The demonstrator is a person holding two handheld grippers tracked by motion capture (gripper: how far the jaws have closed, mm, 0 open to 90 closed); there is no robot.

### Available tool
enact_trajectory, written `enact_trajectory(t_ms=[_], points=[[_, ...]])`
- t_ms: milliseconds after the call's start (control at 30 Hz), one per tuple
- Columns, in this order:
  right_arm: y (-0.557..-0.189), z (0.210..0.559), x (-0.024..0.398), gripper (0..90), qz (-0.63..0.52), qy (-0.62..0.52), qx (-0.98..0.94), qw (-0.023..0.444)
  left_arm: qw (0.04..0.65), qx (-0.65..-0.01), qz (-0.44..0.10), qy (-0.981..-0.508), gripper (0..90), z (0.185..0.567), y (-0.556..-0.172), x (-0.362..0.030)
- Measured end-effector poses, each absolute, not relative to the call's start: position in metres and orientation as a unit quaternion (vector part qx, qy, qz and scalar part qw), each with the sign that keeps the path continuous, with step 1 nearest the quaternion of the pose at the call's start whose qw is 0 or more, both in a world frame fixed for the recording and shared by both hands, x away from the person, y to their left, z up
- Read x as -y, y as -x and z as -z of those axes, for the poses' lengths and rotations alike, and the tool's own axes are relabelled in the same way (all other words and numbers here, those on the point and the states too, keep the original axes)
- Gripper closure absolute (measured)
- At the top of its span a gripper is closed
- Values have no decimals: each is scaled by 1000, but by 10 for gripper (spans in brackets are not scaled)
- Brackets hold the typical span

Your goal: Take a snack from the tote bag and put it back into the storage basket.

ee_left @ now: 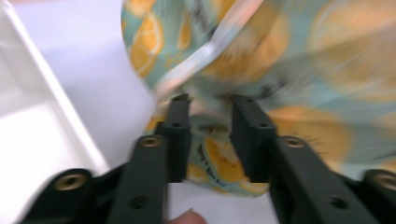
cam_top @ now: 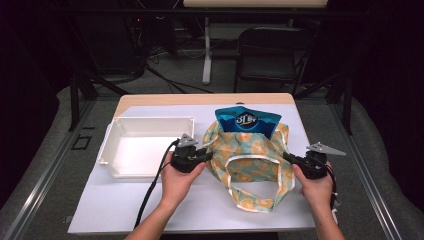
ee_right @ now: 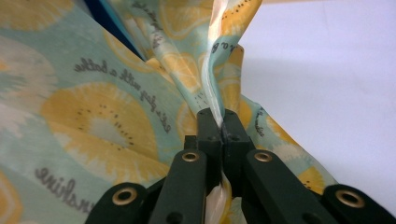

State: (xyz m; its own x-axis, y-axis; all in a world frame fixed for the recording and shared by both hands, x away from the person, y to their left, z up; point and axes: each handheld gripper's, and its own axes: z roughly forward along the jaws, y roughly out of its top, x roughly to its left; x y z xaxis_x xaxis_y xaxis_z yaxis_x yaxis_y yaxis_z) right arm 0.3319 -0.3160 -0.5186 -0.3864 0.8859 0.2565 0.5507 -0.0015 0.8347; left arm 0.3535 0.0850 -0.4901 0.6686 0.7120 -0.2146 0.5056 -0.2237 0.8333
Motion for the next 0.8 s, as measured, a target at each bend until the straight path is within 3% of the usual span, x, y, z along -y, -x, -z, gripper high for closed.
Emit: enact_trajectory(t_ms=[267, 367, 433, 500, 600, 667, 700, 800], points=[[-321, 507, 317, 886, -501, -517, -669, 186, 565, -312, -85, -759, 409, 464, -322, -80], [-319, 504, 314, 885, -506, -512, -669, 186, 545, -294, -94, -779, 272, 466, -316, -64], [-318, 504, 313, 884, -507, -510, -669, 186, 529, -292, -106, -790, 261, 470, -316, -57], [-318, 505, 309, 884, -506, -504, -675, 186, 518, -297, -119, -793, 369, 476, -319, -49], [-317, 505, 308, 884, -500, -499, -682, 188, 517, -289, -111, -798, 682, 477, -321, -47], [-317, 507, 306, 884, -504, -500, -678, 189, 516, -280, -112, -802, 844, 477, -320, -48], [-317, 507, 307, 884, -504, -500, -678, 189, 510, -273, -115, -808, 892, 478, -319, -47], [-318, 510, 306, 884, -498, -502, -681, 190, 498, -262, -115, -819, 900, 481, -316, -46]])
